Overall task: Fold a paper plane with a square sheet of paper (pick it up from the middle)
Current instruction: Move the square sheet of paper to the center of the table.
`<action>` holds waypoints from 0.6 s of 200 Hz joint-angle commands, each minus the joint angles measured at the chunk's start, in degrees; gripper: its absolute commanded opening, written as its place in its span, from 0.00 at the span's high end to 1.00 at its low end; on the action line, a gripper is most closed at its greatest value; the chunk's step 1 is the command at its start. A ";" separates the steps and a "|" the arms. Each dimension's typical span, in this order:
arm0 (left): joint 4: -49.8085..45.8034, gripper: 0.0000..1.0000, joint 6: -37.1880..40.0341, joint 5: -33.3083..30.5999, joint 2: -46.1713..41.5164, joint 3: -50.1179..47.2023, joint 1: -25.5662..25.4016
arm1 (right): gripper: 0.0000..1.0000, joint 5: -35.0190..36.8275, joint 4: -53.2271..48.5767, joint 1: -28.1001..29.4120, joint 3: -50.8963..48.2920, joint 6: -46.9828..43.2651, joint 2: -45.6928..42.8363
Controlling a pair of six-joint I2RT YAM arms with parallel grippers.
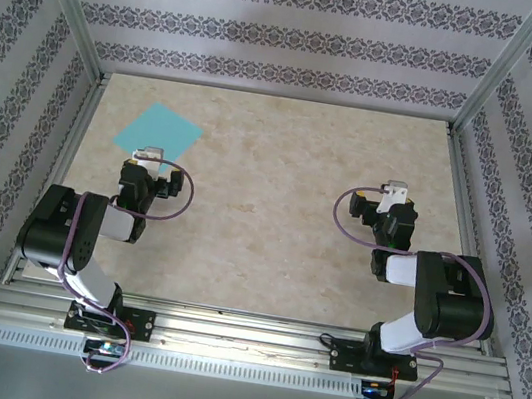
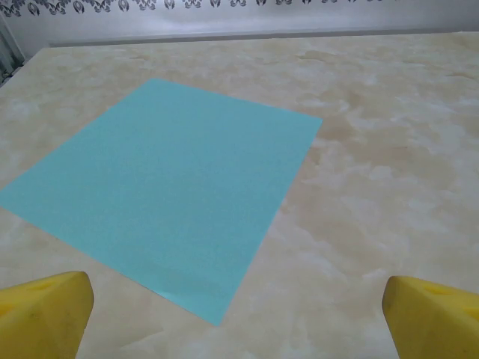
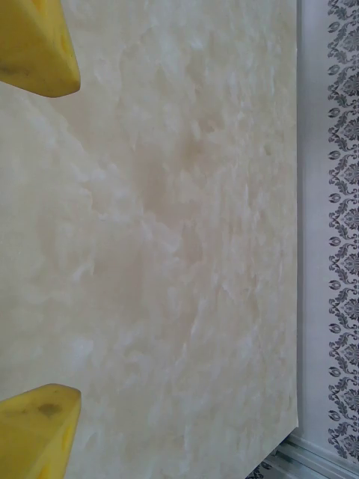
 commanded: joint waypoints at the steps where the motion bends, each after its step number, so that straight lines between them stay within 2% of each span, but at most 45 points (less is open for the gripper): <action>1: -1.08 0.01 0.80 1.02 -0.43 0.83 0.64 | 0.02 -0.25 1.27 0.19 1.11 -0.09 0.15; 58: 4.48 0.01 1.76 4.22 -0.51 -2.20 0.69 | 0.02 -0.36 1.27 0.19 1.08 -0.07 0.16; 83: 2.05 0.01 2.36 5.78 -0.58 -0.98 0.69 | 0.02 -0.17 1.18 0.14 1.11 0.02 0.15; 120: -2.12 0.01 0.39 1.03 -0.51 1.26 0.90 | 0.02 0.30 1.00 -0.07 1.28 0.52 0.24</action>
